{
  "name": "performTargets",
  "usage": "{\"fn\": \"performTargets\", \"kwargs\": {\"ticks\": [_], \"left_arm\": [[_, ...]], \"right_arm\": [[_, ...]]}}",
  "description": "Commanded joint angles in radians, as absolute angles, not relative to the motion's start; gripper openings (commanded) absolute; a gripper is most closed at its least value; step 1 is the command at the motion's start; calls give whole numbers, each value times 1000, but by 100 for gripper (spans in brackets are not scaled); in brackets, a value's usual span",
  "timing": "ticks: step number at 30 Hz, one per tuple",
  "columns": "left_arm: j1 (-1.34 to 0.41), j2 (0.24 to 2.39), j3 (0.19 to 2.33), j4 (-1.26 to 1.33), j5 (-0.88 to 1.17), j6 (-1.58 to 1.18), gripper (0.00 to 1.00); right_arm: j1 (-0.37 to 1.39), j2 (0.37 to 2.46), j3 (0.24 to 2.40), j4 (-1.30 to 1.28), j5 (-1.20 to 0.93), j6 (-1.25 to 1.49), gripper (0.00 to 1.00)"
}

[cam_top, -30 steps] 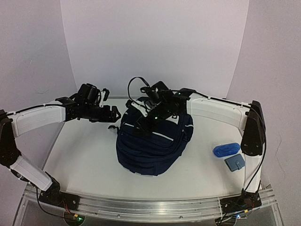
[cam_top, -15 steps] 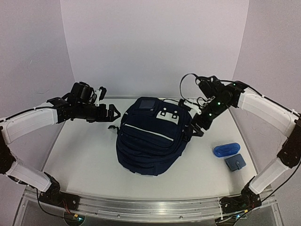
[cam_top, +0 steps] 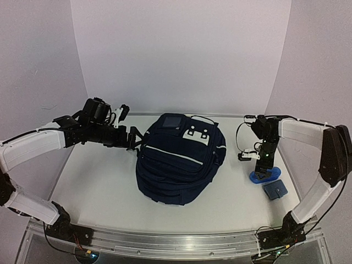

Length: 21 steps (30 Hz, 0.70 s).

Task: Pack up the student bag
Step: Pick up the personal item from the center of the board.

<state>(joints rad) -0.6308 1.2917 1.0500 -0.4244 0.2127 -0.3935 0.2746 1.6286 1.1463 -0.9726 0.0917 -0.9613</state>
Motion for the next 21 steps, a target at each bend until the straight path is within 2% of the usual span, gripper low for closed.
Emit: {"fn": "performTargets", "kwargs": {"ticks": [1, 13, 17, 21], "left_arm": [[-639, 1241, 1053, -422, 224, -397, 100], [-646, 1240, 1063, -433, 216, -400, 100], [-646, 1242, 1070, -438, 212, -400, 100], [-646, 1237, 1071, -438, 202, -404, 100]], "right_arm": [[244, 1684, 1117, -866, 171, -1126, 98], [226, 1798, 1100, -824, 114, -1218, 96], [228, 1821, 1116, -827, 71, -1216, 91], [228, 1835, 1135, -835, 54, -1208, 77]]}}
